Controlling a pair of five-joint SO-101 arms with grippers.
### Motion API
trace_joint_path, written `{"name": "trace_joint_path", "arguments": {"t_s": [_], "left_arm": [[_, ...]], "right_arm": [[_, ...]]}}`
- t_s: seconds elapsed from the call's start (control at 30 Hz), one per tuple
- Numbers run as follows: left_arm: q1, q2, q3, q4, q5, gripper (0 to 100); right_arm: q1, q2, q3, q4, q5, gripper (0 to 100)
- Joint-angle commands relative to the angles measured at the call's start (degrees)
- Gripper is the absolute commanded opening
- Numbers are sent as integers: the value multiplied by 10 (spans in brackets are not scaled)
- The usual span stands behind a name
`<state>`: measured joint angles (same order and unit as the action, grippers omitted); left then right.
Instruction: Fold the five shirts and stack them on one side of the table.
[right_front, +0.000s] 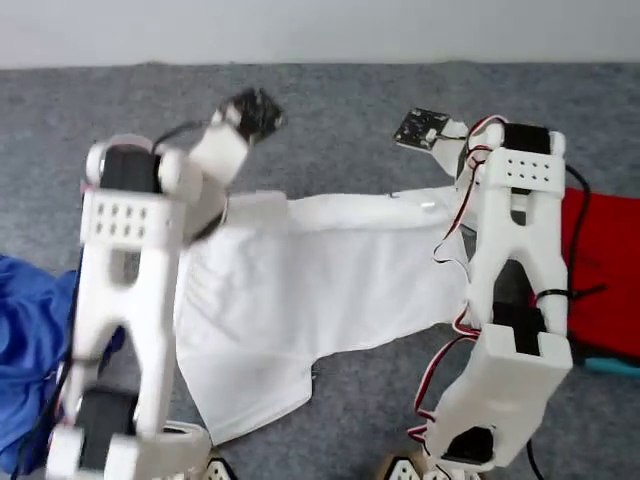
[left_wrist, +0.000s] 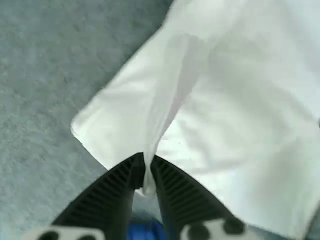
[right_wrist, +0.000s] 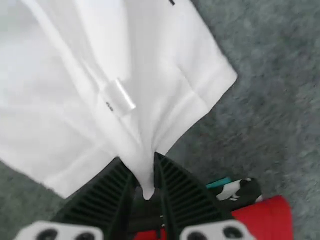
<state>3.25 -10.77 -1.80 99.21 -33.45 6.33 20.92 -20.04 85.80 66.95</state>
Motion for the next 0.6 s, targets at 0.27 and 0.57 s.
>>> {"name": "trace_joint_path", "arguments": {"t_s": [0.27, 0.57], "left_arm": [[4, -394, 422, 16, -33, 13], [10, -468, 459, 16, -33, 13]], "right_arm": [[22, -32, -28, 111, 38, 10], [26, -33, -18, 167, 37, 10]]}}
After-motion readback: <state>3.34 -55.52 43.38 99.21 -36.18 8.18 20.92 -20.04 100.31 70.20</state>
